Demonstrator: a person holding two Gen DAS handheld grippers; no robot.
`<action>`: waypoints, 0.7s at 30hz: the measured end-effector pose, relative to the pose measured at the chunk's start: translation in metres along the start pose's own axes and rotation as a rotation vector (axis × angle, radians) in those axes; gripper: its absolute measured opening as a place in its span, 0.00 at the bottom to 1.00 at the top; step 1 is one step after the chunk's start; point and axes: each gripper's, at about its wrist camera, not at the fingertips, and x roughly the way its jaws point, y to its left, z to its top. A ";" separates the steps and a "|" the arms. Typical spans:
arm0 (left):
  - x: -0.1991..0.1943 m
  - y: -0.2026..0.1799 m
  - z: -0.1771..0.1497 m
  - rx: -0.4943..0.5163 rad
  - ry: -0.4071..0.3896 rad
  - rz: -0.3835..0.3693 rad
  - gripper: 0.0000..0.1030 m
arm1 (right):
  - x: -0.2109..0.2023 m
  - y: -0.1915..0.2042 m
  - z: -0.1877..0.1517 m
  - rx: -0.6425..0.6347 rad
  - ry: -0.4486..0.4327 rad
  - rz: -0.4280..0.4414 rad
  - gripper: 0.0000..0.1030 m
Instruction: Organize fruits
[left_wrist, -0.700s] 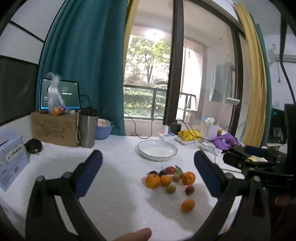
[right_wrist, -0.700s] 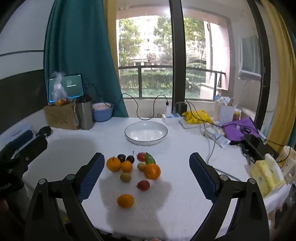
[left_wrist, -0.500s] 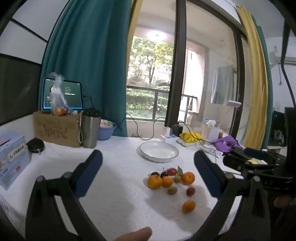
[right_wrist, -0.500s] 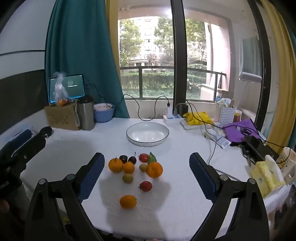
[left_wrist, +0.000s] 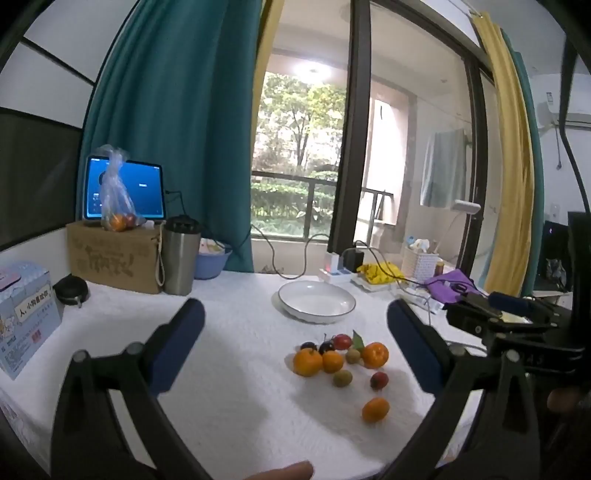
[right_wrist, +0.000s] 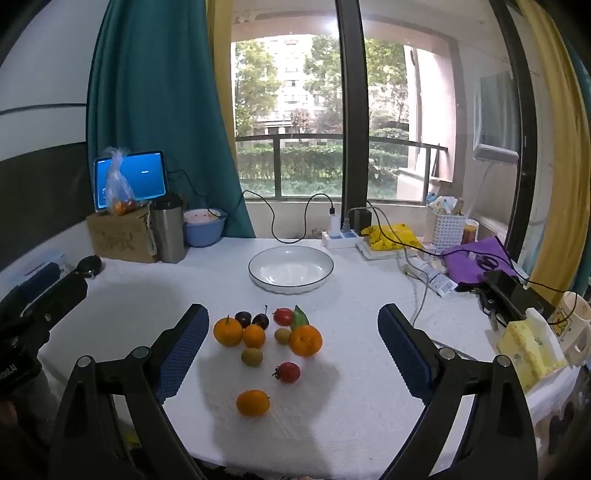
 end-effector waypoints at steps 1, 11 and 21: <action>0.000 0.000 0.000 -0.001 0.001 -0.002 0.97 | 0.000 0.000 0.000 0.000 0.000 0.000 0.93; 0.001 0.002 0.001 -0.006 -0.003 0.001 0.97 | 0.001 0.000 0.000 0.000 0.002 0.001 0.93; -0.001 0.003 0.001 -0.012 -0.008 -0.004 0.97 | 0.001 0.000 0.000 0.000 0.003 0.000 0.93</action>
